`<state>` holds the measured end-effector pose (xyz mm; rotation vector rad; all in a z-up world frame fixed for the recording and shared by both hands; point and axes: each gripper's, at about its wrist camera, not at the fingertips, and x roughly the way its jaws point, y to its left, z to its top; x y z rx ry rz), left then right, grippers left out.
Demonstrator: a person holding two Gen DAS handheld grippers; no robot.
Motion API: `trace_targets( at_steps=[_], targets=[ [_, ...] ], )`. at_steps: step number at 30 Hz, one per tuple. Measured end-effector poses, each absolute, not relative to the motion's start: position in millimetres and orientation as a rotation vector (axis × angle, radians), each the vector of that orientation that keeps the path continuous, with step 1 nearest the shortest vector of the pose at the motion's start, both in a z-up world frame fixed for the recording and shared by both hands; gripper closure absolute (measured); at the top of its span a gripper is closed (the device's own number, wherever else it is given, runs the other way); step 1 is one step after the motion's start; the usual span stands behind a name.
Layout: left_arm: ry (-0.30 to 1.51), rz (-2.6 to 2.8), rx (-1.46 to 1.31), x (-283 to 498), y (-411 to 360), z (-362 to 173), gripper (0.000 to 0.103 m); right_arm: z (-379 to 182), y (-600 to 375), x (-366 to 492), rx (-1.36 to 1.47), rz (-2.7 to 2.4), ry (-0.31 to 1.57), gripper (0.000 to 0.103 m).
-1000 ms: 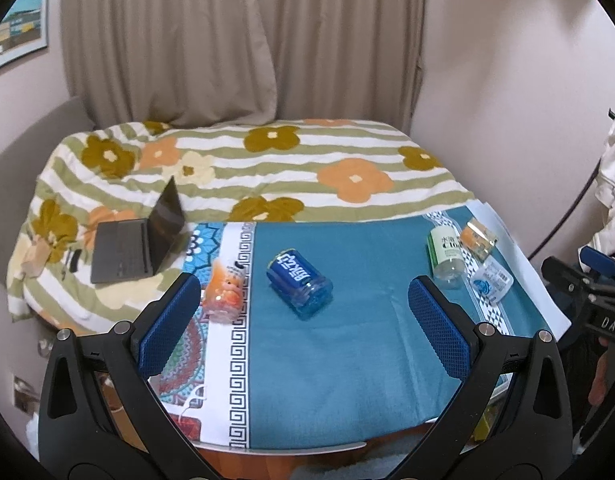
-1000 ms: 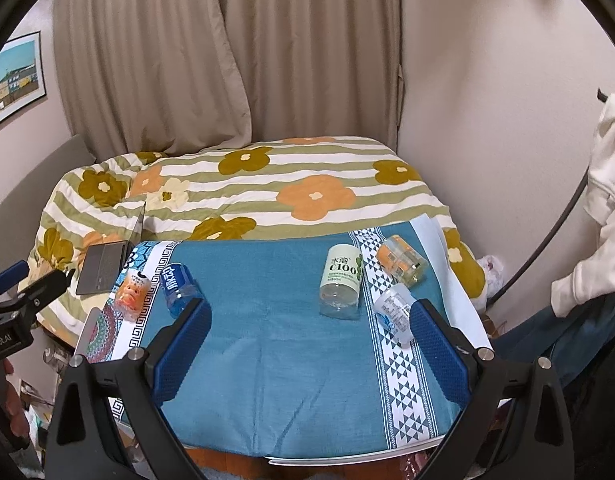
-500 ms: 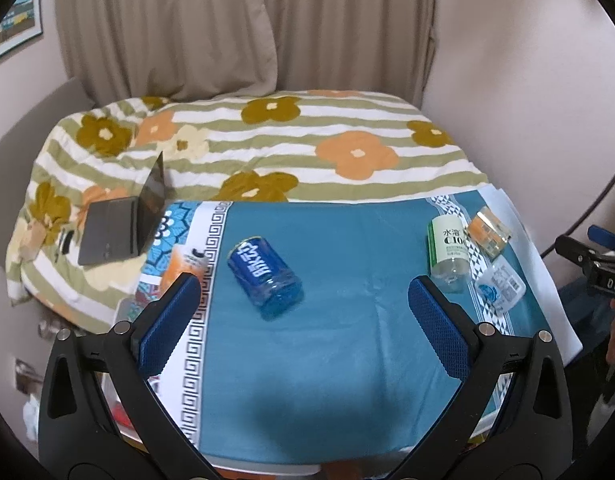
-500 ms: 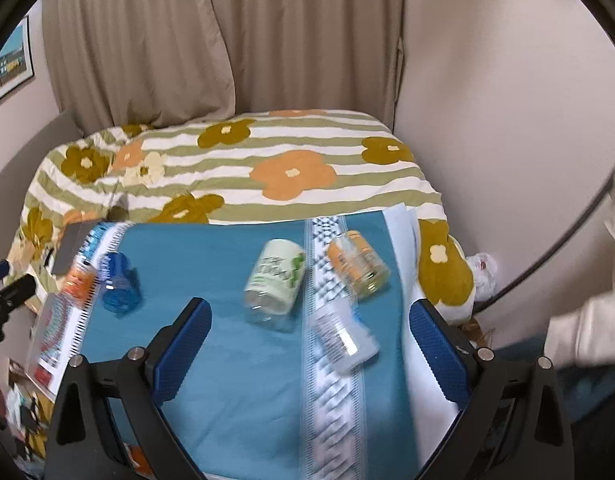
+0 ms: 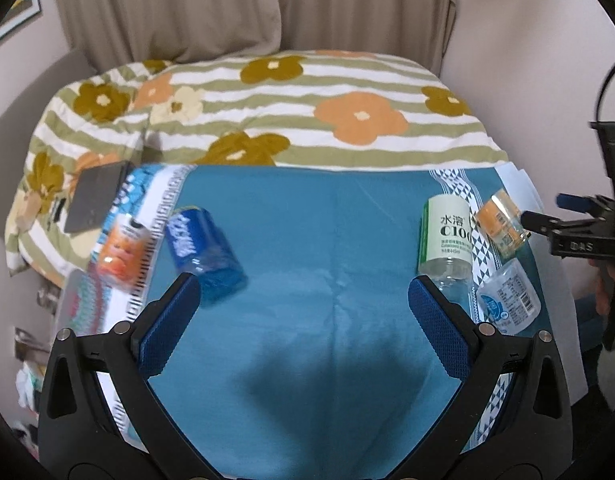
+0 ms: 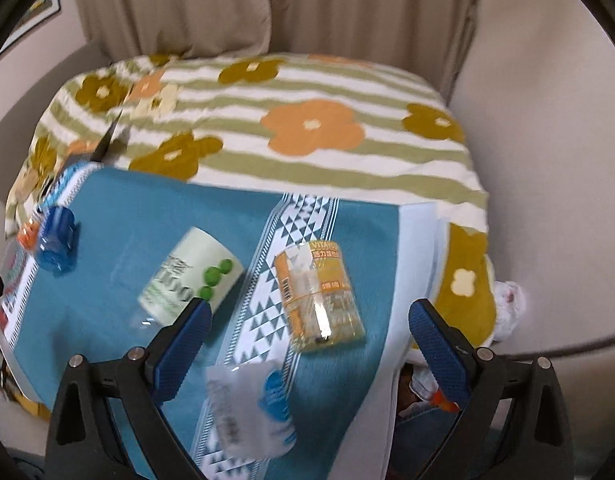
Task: Flip cup upright
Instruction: 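Move the right tool to the clear orange-labelled cup and close on it, then lift the clear cup with the right tool and carry it over the cloth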
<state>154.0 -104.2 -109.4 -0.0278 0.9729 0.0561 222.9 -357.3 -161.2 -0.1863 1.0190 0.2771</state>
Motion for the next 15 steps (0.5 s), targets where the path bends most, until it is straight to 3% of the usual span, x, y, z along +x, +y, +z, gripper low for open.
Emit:
trace_targets(
  at_steps=[11,15],
  targets=[
    [1.102,0.070,-0.066,177,-123,-159,0.000,-211,-358,271,-0.282,0.383,1.142,0.019],
    [1.114,0.079,-0.073,177,-125,-163,0.000,-220,-359,276,-0.288,0.409,1.174,0.031]
  ],
)
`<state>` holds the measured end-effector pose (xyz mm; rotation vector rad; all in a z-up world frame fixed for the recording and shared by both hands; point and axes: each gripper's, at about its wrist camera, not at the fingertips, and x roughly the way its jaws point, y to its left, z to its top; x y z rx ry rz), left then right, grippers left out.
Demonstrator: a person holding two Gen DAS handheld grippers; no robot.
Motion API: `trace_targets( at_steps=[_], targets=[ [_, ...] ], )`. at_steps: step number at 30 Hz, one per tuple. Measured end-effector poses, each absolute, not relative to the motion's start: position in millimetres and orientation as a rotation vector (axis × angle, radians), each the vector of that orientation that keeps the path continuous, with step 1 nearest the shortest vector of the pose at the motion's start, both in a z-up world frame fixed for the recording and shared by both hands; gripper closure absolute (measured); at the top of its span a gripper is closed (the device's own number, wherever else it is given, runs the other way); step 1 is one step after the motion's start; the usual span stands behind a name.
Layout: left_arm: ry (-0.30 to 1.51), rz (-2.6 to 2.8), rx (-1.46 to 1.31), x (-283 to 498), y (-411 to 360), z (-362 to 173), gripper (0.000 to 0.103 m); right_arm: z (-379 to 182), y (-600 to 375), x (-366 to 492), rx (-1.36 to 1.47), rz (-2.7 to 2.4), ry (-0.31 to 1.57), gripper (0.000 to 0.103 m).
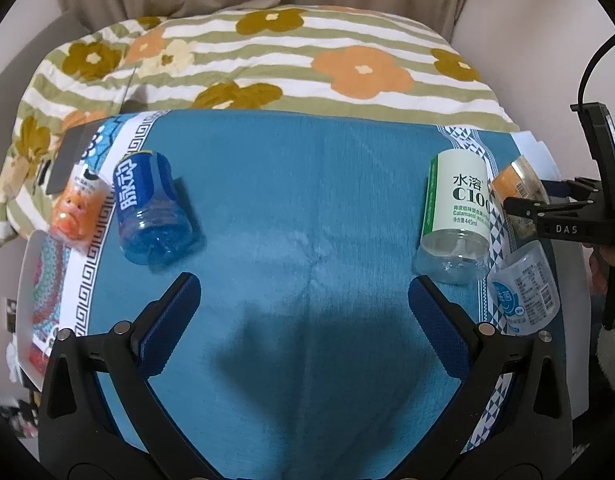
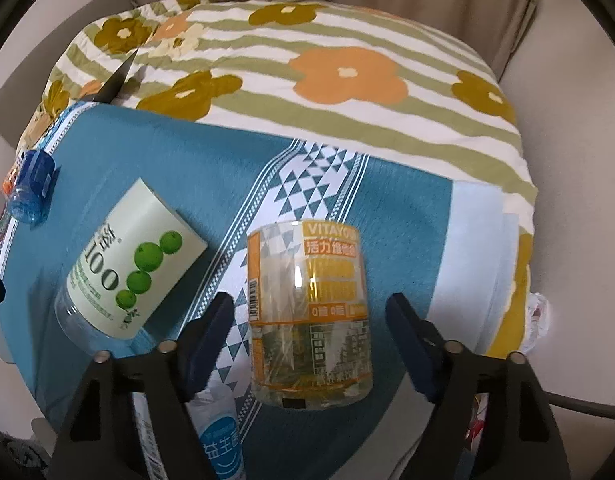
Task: Flip cup upright
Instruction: 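Lift the clear cup with the right tool and carry it over the cloth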
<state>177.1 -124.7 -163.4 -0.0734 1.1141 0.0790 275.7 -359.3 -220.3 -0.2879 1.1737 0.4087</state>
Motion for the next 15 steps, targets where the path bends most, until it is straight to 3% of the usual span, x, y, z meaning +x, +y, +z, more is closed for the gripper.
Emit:
trace_targets(
  at_steps=[4,15],
  targets=[
    [1.117,0.076,-0.083,177,-125,-165,0.000,-226,-360,277,-0.295,0.424,1.190,0.047],
    [1.089,0.072,-0.072,169,-122,-150,0.000,-205,-359,272,-0.288,0.419,1.155,0.047]
  ],
)
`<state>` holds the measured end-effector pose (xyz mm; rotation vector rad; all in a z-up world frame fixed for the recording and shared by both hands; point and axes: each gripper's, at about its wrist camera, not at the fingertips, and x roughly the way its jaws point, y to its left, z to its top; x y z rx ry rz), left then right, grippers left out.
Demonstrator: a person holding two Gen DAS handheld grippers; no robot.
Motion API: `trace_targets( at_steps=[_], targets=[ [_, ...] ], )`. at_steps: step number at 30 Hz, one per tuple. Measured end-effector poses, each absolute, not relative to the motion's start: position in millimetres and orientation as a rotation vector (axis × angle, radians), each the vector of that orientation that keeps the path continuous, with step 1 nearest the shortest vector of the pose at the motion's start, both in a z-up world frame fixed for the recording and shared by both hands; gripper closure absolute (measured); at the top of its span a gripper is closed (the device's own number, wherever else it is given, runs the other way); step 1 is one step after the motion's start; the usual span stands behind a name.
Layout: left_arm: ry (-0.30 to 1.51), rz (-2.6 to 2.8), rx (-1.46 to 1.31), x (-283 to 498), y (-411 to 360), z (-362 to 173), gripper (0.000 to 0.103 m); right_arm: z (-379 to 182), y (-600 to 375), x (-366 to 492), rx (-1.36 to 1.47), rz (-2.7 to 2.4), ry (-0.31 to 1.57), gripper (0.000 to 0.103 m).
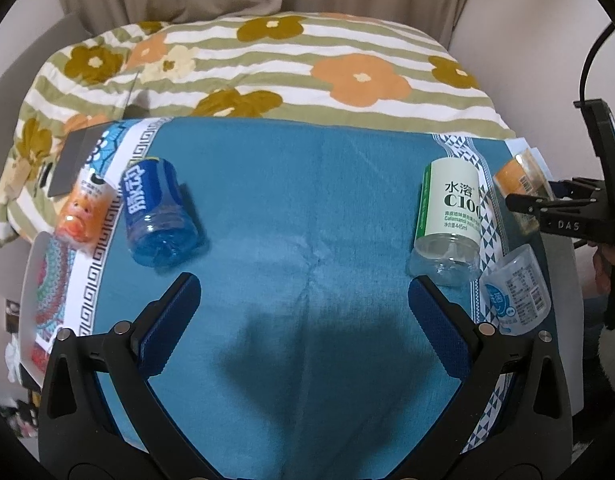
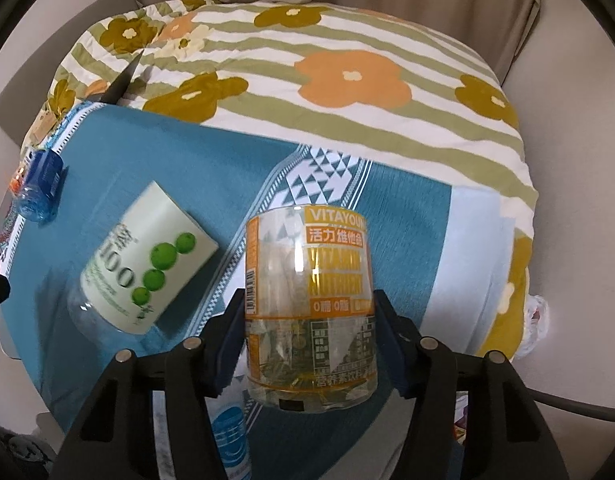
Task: Flip cup upright
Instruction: 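Lift the clear cup with the right tool and carry it over the cloth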
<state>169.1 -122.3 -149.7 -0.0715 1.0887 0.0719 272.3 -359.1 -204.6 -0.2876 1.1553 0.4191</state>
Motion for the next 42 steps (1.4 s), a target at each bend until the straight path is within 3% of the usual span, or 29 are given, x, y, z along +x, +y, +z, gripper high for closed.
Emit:
trace_targets(
  at_steps=[17,42],
  targets=[
    [1.001,-0.016,-0.033,133,-57,-107,0.000,-141,-291,194,-0.228,0.357,1.110,0.047],
    [1.123,-0.099,0.002,91,74,-164,0.000,-239,-160,112,0.070,0.181,1.237,0.047]
  ],
)
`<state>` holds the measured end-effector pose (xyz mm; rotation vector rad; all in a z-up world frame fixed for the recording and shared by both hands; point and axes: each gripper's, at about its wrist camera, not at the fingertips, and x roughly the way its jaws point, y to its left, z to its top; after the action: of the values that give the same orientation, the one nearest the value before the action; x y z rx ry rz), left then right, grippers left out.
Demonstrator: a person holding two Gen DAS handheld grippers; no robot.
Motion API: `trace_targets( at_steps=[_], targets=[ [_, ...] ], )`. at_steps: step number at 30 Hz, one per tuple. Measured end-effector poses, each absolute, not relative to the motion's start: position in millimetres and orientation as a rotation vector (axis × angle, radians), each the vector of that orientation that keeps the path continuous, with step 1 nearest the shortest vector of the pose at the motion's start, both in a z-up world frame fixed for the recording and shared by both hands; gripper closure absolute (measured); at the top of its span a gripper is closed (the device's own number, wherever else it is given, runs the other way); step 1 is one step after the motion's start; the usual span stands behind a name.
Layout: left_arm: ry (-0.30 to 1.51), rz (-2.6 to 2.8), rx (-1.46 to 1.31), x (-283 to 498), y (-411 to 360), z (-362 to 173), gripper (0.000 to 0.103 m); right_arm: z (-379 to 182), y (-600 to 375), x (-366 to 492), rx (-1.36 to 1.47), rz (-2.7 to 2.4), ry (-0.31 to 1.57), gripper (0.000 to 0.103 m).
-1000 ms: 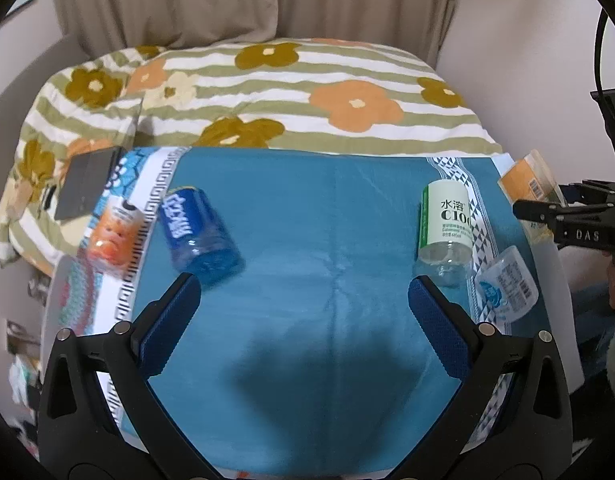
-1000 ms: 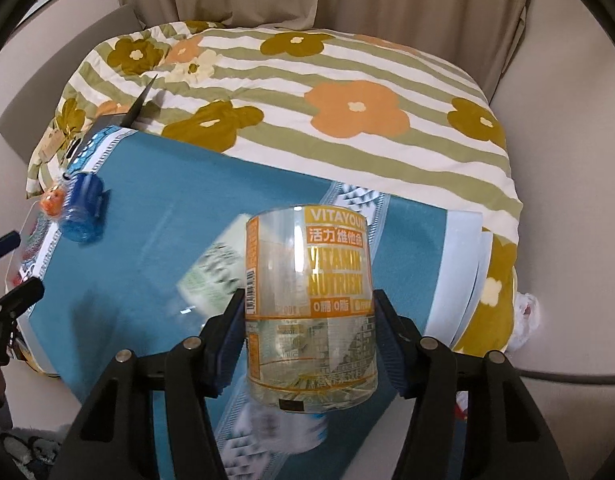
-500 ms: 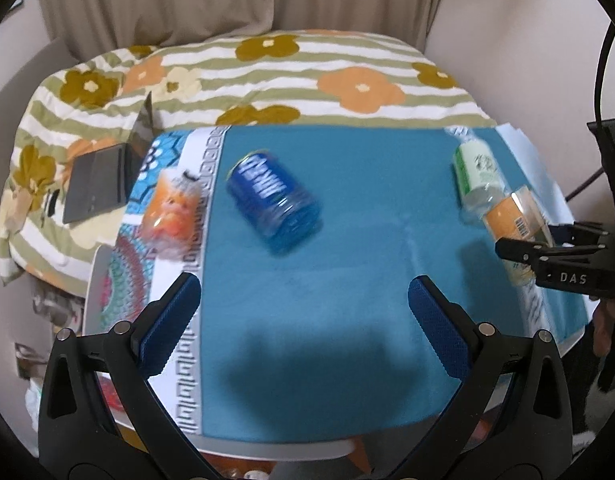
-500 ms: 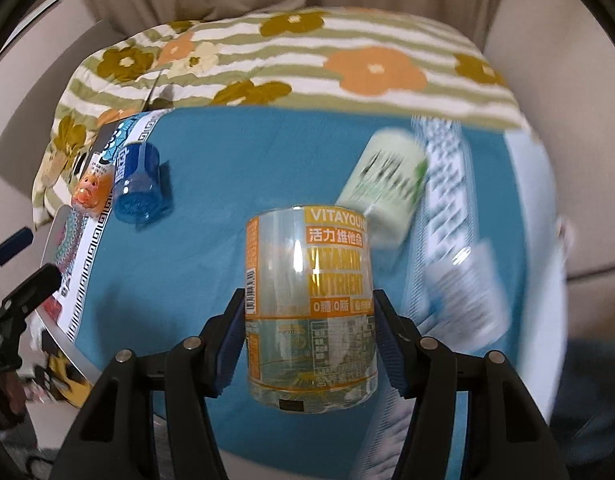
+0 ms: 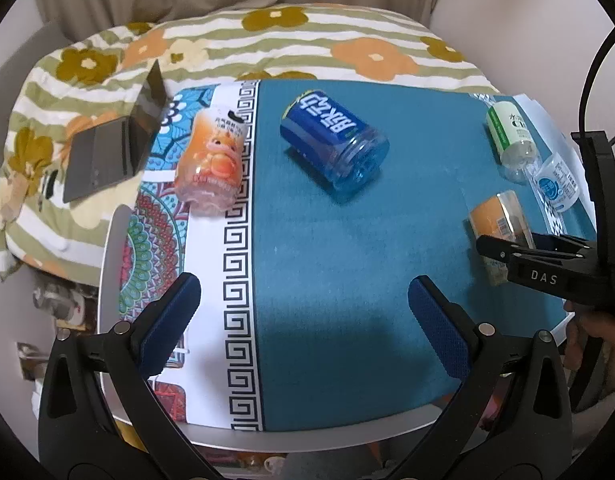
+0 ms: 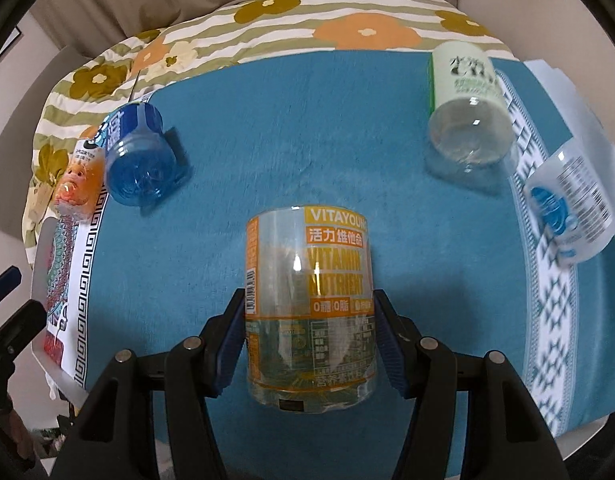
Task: Flip cup upright
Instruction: 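Lift the clear cup with the right tool and carry it over the cloth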
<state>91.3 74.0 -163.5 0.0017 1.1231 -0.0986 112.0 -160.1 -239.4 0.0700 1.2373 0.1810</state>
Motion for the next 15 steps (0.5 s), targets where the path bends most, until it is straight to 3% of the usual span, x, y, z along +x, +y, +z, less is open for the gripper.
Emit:
trace_targets(
  at_steps=[11,15],
  targets=[
    [1.125,-0.116,-0.007,94.5,75.0,-166.4,0.000,-238.4,-160.4,112.4,0.105,0.153,1.215,0.047],
    [1.119,-0.119,-0.013,94.8,73.7,-163.5,0.000,-240.5,-158.5,114.0,0.135,0.159,1.222,0.032]
  ],
)
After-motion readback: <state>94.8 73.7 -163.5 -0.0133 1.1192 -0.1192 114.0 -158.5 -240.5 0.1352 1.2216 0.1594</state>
